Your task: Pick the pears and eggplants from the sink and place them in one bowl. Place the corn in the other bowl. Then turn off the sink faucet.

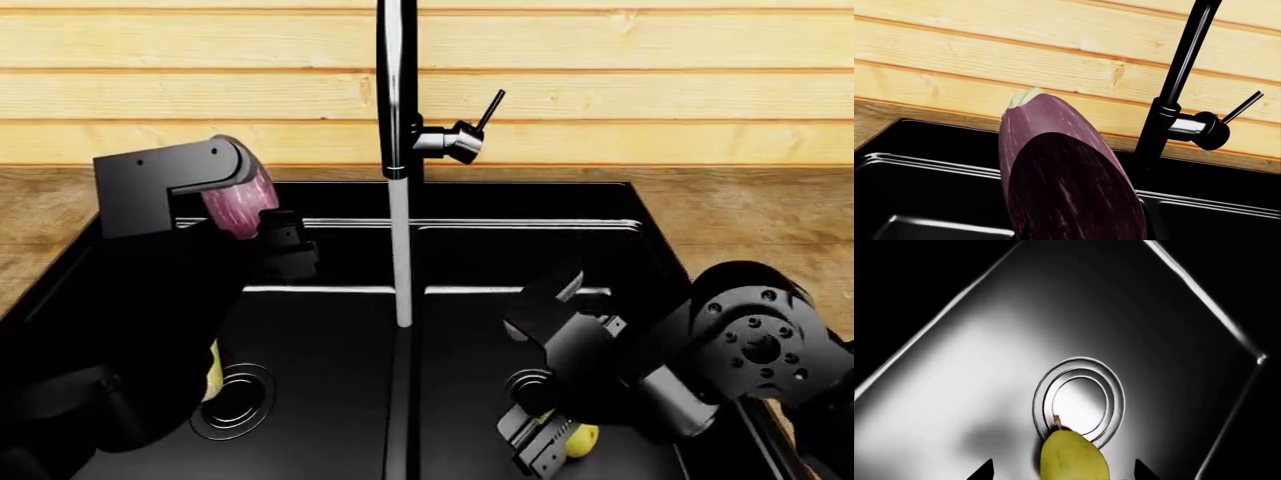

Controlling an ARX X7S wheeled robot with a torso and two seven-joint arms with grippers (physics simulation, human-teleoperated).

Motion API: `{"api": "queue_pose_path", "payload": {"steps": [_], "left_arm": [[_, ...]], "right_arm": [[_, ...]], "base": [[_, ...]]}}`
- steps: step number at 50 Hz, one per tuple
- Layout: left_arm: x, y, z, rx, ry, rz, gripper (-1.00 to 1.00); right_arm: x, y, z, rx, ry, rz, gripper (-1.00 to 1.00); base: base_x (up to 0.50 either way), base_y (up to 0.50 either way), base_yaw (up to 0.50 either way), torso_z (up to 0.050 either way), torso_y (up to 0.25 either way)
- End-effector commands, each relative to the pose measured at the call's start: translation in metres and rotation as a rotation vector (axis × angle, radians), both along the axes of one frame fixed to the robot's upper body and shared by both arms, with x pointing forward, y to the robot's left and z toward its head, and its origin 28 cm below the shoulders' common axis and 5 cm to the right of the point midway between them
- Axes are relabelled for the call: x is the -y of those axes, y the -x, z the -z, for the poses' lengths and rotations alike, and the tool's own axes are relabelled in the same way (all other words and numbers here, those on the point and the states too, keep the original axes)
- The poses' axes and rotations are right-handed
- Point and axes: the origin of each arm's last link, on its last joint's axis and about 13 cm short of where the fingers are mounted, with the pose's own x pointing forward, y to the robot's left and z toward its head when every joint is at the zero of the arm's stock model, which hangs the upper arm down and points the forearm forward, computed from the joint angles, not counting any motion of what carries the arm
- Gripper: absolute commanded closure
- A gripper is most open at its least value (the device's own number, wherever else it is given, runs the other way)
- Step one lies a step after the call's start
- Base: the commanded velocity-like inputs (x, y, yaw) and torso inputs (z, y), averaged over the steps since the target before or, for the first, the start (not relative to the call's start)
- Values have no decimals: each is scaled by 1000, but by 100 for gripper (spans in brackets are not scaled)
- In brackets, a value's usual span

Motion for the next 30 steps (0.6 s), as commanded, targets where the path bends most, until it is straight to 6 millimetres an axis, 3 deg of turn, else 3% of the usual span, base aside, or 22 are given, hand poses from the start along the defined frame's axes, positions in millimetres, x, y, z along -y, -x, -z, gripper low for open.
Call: {"api": "queue_pose_path", "payload": {"steps": [1, 30], "left_arm": [[1, 0, 1, -1, 11, -1, 100], [2, 0, 2, -7, 11, 5, 100]], "right_arm": [[7, -6, 16, -28, 15, 38, -100], [15, -7, 60, -118, 31, 78, -100]], "base": [[0, 0, 0, 0, 0], [0, 0, 0, 0, 0]]}}
